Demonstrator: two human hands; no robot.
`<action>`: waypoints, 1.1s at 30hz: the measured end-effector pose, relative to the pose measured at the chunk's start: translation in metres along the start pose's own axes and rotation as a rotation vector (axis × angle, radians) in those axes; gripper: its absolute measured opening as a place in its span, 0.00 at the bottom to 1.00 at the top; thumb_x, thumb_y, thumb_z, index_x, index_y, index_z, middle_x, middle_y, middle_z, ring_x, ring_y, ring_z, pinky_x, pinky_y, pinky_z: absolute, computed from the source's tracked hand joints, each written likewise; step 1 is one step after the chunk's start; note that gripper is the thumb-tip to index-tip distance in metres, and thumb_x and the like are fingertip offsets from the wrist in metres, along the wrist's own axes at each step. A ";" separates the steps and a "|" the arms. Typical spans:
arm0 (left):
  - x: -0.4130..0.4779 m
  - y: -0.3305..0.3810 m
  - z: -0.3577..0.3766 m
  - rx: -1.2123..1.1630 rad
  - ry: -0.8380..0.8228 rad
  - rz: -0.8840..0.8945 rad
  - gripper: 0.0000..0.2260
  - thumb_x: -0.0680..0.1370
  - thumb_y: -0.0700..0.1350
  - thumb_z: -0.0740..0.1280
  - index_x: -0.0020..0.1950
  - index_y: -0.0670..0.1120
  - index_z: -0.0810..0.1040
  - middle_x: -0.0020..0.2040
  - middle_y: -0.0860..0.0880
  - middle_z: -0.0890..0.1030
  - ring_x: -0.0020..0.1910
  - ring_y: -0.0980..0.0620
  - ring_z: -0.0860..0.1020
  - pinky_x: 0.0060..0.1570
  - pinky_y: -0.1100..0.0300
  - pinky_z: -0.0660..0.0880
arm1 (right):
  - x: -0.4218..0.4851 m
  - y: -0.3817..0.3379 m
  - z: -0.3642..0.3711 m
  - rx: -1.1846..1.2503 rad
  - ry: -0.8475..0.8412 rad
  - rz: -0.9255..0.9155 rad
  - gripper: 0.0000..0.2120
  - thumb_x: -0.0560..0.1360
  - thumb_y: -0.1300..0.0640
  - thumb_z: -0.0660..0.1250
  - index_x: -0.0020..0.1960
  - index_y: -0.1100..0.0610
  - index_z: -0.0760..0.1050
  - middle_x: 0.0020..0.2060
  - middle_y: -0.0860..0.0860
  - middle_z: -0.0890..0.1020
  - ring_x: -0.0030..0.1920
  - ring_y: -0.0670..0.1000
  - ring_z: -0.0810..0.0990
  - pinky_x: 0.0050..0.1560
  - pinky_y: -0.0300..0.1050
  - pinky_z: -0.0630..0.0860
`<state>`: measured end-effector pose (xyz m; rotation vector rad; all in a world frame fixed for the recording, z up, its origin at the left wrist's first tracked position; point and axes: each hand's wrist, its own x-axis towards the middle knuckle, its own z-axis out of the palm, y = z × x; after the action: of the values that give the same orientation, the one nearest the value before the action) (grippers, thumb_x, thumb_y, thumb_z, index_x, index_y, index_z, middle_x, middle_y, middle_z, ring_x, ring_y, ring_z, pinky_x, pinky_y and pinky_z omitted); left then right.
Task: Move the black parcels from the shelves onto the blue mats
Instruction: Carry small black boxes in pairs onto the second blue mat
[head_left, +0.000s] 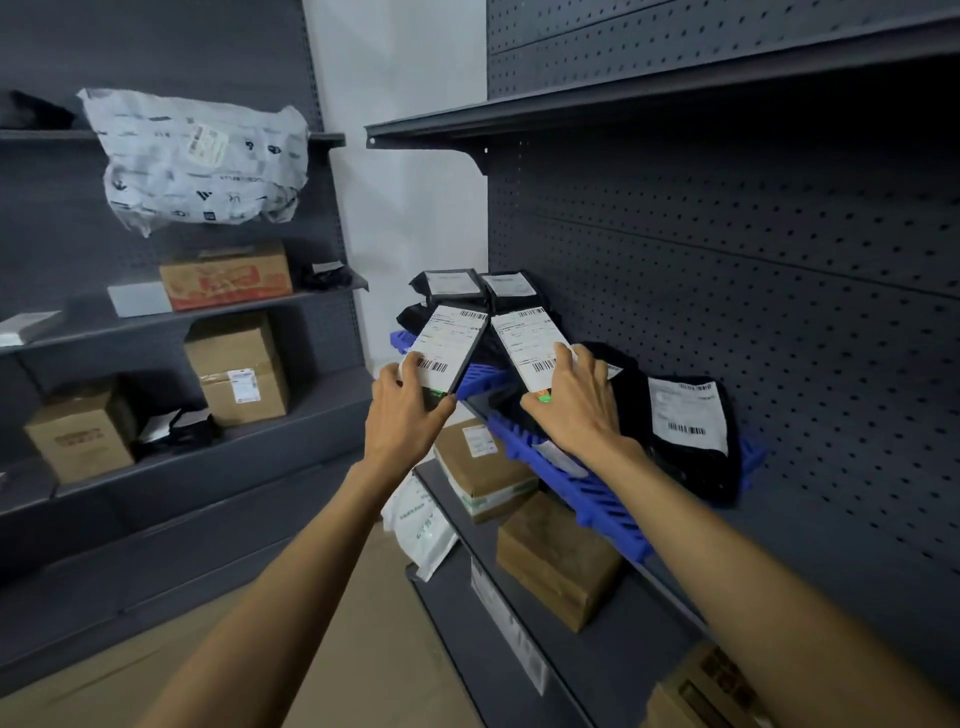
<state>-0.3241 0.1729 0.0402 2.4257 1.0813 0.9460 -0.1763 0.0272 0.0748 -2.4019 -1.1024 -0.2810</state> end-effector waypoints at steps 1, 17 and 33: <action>0.008 -0.001 0.004 -0.005 -0.006 0.005 0.32 0.76 0.58 0.67 0.74 0.48 0.60 0.69 0.42 0.66 0.67 0.42 0.66 0.57 0.46 0.72 | 0.007 0.001 0.003 -0.004 0.000 0.010 0.38 0.74 0.45 0.67 0.76 0.60 0.56 0.73 0.58 0.62 0.69 0.61 0.63 0.66 0.53 0.66; -0.002 0.049 0.049 -0.136 -0.254 0.288 0.31 0.76 0.58 0.67 0.74 0.46 0.62 0.67 0.41 0.68 0.66 0.40 0.67 0.58 0.46 0.71 | -0.066 0.052 -0.023 -0.089 0.091 0.363 0.38 0.74 0.45 0.67 0.76 0.60 0.56 0.74 0.59 0.60 0.70 0.62 0.61 0.68 0.55 0.65; -0.204 0.255 0.170 -0.128 -0.755 0.784 0.35 0.76 0.61 0.65 0.76 0.45 0.58 0.65 0.41 0.66 0.64 0.40 0.66 0.57 0.47 0.71 | -0.305 0.212 -0.100 -0.264 0.066 1.050 0.34 0.75 0.47 0.67 0.74 0.60 0.58 0.69 0.61 0.65 0.66 0.63 0.63 0.67 0.54 0.64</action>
<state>-0.1713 -0.1527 -0.0401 2.7241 -0.1990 0.1694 -0.2142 -0.3424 -0.0243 -2.8006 0.3256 -0.1324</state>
